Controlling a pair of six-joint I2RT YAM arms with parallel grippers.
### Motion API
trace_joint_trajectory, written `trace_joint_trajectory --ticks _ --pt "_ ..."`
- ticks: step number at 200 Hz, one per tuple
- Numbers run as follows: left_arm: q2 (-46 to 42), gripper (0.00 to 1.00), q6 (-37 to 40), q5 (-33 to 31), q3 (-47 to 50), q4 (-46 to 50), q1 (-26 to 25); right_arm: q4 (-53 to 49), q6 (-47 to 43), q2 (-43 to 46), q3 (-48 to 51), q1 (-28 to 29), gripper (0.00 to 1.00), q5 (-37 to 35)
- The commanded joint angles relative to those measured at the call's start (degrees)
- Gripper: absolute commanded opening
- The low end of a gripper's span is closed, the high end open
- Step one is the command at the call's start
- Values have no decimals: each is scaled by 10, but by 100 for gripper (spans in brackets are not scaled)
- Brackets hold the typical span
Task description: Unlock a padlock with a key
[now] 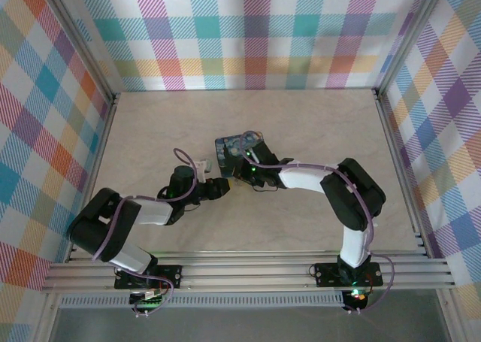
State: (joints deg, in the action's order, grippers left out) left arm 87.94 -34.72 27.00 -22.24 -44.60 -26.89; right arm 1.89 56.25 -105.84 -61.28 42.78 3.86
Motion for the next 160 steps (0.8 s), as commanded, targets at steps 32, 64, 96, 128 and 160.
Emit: trace_joint_trajectory --ticks 32,64,96,128,160 --pt "69 38 -62 35 9 -155 9 -14 44 45 -5 -2 0 43" --pt "76 37 -48 32 14 -166 17 -31 49 49 -10 -4 0 57" --pt "88 35 -38 47 9 -177 21 -34 54 54 -12 -4 0 66" --pt "100 34 -44 62 5 -200 22 -32 59 56 -11 -5 0 67" --pt "112 34 -44 68 9 -212 22 -26 67 56 -10 -8 0 75"
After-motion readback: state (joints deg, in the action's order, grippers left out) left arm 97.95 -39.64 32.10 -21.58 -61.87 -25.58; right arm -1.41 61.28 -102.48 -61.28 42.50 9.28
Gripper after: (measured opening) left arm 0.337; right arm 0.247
